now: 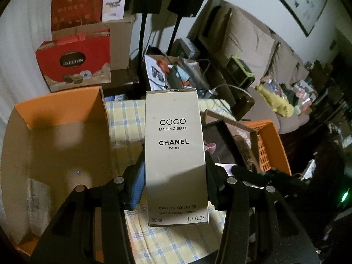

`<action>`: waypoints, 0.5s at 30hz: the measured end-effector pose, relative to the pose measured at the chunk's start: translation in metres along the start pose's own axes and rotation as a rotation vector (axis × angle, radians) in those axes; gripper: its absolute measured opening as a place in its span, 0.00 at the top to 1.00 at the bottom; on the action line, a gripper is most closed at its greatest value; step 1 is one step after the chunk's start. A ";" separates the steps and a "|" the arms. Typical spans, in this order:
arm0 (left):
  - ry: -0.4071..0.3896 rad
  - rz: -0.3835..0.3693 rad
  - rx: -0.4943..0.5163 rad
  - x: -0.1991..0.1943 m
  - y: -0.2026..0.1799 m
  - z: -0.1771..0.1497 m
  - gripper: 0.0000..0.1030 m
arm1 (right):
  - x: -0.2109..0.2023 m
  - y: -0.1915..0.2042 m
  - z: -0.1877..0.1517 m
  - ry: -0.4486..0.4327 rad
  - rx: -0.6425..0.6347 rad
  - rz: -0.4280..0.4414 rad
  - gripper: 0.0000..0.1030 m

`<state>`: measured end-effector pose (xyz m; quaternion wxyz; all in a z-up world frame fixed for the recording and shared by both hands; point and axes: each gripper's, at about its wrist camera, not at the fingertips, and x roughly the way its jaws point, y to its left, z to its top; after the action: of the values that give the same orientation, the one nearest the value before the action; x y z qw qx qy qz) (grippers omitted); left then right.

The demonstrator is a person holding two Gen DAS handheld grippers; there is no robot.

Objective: Organize objects
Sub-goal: 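Grasp the pink ribbon with the right gripper while the left gripper holds the CHANEL box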

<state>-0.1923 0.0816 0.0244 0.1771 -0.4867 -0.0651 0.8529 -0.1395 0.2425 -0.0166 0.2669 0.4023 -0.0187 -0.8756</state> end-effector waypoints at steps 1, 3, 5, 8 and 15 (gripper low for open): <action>-0.002 -0.001 0.002 -0.003 0.000 0.001 0.57 | 0.002 0.006 -0.002 -0.004 -0.028 0.003 0.47; -0.011 0.000 0.009 -0.010 -0.002 0.002 0.57 | 0.006 0.020 -0.008 -0.008 -0.088 0.007 0.49; -0.016 -0.003 0.016 -0.015 -0.004 0.003 0.57 | 0.009 0.029 -0.013 -0.006 -0.126 0.015 0.52; -0.023 -0.008 0.022 -0.023 -0.007 0.002 0.56 | 0.012 0.042 -0.017 -0.021 -0.164 0.023 0.52; -0.025 -0.024 0.019 -0.035 -0.009 -0.001 0.56 | 0.016 0.045 -0.009 -0.074 -0.118 0.013 0.71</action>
<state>-0.1735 0.0774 0.0549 0.1912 -0.4734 -0.0653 0.8573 -0.1211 0.1982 -0.0230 0.2948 0.3531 0.0203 -0.8877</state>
